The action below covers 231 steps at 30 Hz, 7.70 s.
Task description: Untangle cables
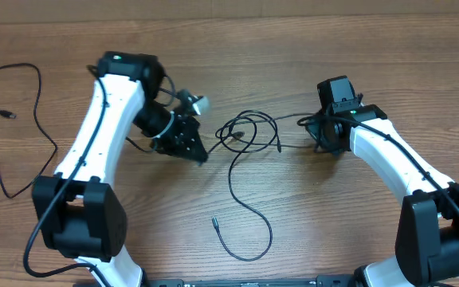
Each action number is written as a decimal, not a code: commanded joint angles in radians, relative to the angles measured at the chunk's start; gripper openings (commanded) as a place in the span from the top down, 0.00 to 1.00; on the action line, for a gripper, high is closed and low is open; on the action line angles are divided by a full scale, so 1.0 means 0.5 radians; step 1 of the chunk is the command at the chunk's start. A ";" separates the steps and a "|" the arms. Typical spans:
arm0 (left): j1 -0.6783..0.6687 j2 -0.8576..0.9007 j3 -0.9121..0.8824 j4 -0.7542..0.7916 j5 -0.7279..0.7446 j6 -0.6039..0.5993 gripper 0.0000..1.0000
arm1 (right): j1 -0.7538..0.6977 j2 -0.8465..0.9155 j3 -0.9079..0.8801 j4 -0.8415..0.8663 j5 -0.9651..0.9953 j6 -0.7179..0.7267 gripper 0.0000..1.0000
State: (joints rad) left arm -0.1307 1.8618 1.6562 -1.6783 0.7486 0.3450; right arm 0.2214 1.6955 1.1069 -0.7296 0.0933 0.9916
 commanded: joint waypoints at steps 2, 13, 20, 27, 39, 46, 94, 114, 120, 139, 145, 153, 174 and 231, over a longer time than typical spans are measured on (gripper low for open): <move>0.127 0.008 -0.001 0.056 0.060 0.051 0.96 | -0.009 0.008 0.023 -0.084 -0.125 -0.207 0.80; 0.151 0.008 -0.001 0.134 0.194 0.050 0.96 | -0.010 -0.002 0.099 -0.141 -1.479 -1.238 0.55; 0.153 0.008 -0.001 0.222 0.385 0.033 0.96 | 0.045 -0.002 0.117 -0.040 -1.838 -1.364 0.25; 0.082 0.008 -0.001 0.302 -0.196 -0.454 0.96 | 0.066 -0.001 0.115 -0.043 -1.758 -1.356 0.07; -0.369 0.008 -0.106 0.231 -0.935 -1.175 0.85 | 0.066 0.001 0.115 -0.055 -1.683 -1.350 0.07; -0.572 0.009 -0.446 0.547 -0.935 -1.380 0.71 | 0.066 0.001 0.115 -0.055 -1.678 -1.350 0.07; -0.623 0.030 -0.986 1.341 -1.106 -1.965 0.81 | 0.066 0.001 0.115 -0.072 -1.654 -1.350 0.06; -0.595 0.029 -0.986 1.337 -0.916 -1.683 0.96 | 0.066 0.001 0.115 -0.072 -1.653 -1.350 0.05; -0.493 0.027 -0.655 0.975 -0.641 -1.332 0.96 | 0.066 0.001 0.115 -0.072 -1.654 -1.350 0.05; -0.338 0.027 -0.071 0.439 0.429 -0.855 0.96 | 0.076 0.001 0.115 -0.087 -1.789 -0.701 0.28; -0.338 0.027 -0.071 0.441 0.600 -0.855 0.96 | 0.140 0.001 0.115 -0.069 -1.888 -0.261 0.51; -0.342 0.027 -0.071 0.430 0.655 -0.877 0.96 | 0.276 0.001 0.115 0.137 -1.741 0.069 0.57; -0.202 0.027 -0.071 0.289 0.999 -0.649 0.96 | 0.389 0.168 0.111 0.295 -0.031 0.388 0.80; 0.747 0.027 -0.072 0.006 0.719 -0.159 0.96 | 0.131 0.146 0.432 -0.434 -0.510 -1.103 0.16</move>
State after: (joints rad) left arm 0.2420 1.8683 1.5982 -1.6775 1.1091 0.2405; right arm 0.2527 1.7580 1.3312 -0.9585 -0.1532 0.4549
